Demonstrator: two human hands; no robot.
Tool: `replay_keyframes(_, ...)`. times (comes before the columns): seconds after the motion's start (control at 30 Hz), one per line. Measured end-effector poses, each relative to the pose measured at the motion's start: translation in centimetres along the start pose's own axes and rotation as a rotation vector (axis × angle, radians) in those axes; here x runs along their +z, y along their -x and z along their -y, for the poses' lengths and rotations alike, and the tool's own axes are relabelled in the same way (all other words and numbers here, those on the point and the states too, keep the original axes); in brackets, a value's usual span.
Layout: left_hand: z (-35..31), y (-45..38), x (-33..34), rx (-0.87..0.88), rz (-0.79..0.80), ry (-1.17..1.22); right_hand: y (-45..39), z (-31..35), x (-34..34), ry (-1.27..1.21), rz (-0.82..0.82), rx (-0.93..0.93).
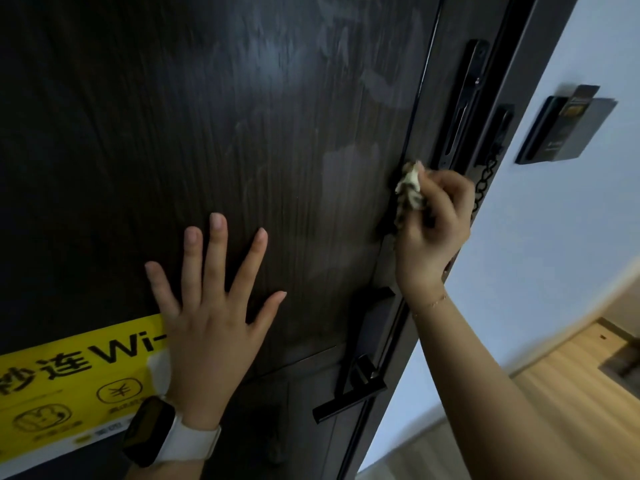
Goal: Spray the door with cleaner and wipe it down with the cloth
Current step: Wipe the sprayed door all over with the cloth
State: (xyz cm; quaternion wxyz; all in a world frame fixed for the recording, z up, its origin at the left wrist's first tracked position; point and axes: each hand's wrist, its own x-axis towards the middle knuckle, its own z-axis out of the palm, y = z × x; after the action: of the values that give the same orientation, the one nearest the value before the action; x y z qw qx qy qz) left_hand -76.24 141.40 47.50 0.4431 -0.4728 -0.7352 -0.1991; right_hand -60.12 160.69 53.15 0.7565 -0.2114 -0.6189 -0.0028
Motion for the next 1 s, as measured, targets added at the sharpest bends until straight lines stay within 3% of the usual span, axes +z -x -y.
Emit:
replay_keyframes(0.2,0.0,0.0,0.2,-0.004,-0.007,0.011,8.1,-1.4,-3.1,0.031,0.212,0.007)
replay_keyframes(0.43,0.1,0.0,0.1,-0.001,-0.006,0.012,-1.1,-2.7,-1.7,0.085,-0.044,0.129)
replay_keyframes(0.53,0.0,-0.1,0.1,-0.002,-0.006,0.019,1.7,-3.0,-2.3,0.073,-0.002,0.123)
replay_keyframes(0.73,0.0,-0.1,0.0,-0.007,-0.003,0.018,11.8,-1.2,-3.9,0.025,0.235,0.201)
replay_keyframes(0.9,0.1,-0.1,-0.1,0.000,0.000,0.027,9.2,-0.1,-3.3,0.031,0.230,0.163)
replay_keyframes(1.0,0.0,0.0,0.0,-0.007,-0.014,0.032,3.9,0.9,-1.6,0.004,0.117,0.078)
